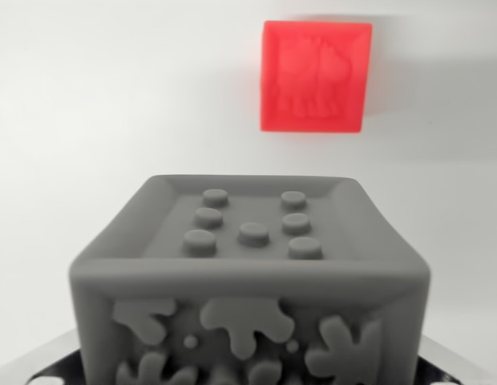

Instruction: Destack cube

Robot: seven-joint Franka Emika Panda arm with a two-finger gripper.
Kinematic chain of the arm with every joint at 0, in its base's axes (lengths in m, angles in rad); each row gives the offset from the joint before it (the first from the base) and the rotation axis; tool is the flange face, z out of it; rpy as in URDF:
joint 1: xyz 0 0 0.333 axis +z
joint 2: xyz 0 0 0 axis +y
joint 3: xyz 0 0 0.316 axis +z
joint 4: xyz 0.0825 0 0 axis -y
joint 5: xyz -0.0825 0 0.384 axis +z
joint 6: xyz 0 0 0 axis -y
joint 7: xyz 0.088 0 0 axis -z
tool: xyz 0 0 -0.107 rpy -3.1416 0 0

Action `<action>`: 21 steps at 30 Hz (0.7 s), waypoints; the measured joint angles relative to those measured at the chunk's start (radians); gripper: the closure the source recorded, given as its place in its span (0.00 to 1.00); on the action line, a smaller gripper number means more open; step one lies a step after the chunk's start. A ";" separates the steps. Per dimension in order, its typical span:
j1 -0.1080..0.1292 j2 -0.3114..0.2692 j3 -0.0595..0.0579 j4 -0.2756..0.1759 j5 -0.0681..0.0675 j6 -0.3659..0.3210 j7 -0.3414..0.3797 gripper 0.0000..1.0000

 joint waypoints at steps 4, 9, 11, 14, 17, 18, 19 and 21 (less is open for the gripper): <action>0.003 -0.015 0.000 -0.028 -0.001 0.012 0.004 1.00; 0.009 -0.038 0.000 -0.069 -0.003 0.030 0.010 1.00; 0.011 -0.046 0.000 -0.085 -0.004 0.038 0.012 1.00; 0.013 -0.057 0.000 -0.105 -0.005 0.048 0.015 1.00; 0.016 -0.068 0.000 -0.126 -0.006 0.057 0.017 1.00; 0.017 -0.072 0.000 -0.133 -0.006 0.060 0.018 1.00; 0.018 -0.077 0.000 -0.141 -0.006 0.063 0.019 1.00; 0.020 -0.084 0.000 -0.156 -0.007 0.071 0.021 1.00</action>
